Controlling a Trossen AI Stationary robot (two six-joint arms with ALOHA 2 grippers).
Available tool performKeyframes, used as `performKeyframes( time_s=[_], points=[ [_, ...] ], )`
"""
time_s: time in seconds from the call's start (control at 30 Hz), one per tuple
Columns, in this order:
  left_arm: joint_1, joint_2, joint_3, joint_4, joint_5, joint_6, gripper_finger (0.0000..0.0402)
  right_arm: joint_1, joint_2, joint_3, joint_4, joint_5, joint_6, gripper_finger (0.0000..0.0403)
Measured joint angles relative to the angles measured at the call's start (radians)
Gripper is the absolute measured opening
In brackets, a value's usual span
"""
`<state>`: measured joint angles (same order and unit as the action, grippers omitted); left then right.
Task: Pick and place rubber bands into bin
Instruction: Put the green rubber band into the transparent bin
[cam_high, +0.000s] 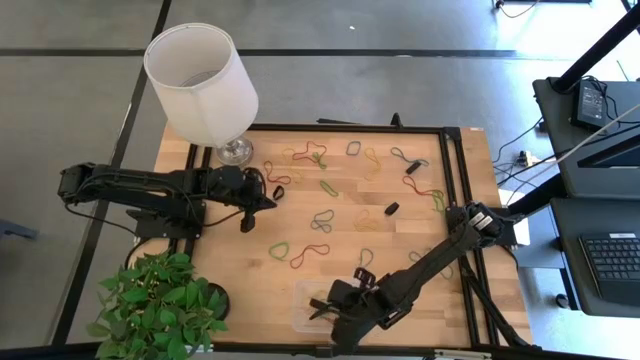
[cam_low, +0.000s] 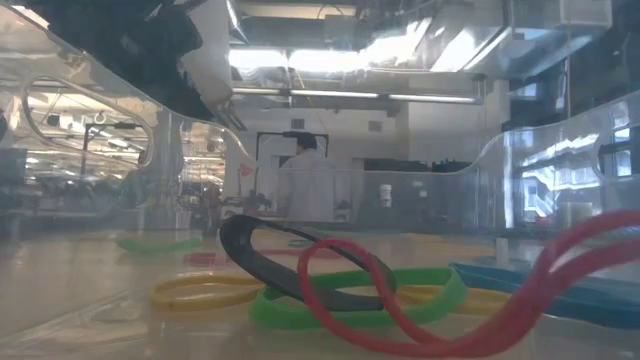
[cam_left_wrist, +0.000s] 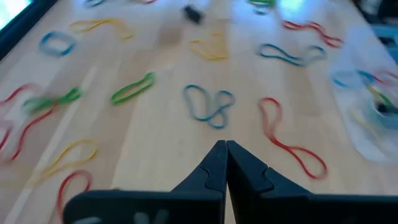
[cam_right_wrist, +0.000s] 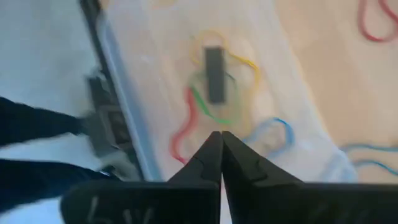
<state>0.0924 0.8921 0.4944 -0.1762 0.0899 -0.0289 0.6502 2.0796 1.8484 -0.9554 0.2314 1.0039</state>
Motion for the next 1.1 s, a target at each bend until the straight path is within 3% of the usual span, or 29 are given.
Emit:
performKeyframes(
  time_s=[0.17,0.3,0.43,0.7,0.9,1.1],
  points=[
    [-0.070,0.020,0.046,-0.021,-0.039,0.016,0.0002,-0.005,-0.036,-0.021,-0.137,0.003,-0.018,0.0004],
    [-0.139,0.089,0.121,-0.088,-0.106,0.016,0.0002,-0.004,-0.116,-0.138,-0.136,0.035,-0.021,0.0004],
    [-0.191,0.184,0.195,-0.135,-0.163,0.034,0.0002,-0.004,-0.261,-0.338,-0.066,0.038,-0.049,0.0003],
    [-0.226,0.388,0.303,-0.207,-0.196,-0.020,0.0005,0.000,-0.683,-0.877,0.268,0.040,-0.074,0.0002],
    [-0.232,0.509,0.369,-0.325,-0.166,-0.235,0.0041,0.000,-0.947,-1.153,0.400,0.039,-0.075,0.0003],
    [-0.247,0.584,0.377,-0.358,-0.106,-0.495,0.0097,-0.001,-1.123,-1.285,0.416,0.038,-0.144,0.0003]
  ],
)
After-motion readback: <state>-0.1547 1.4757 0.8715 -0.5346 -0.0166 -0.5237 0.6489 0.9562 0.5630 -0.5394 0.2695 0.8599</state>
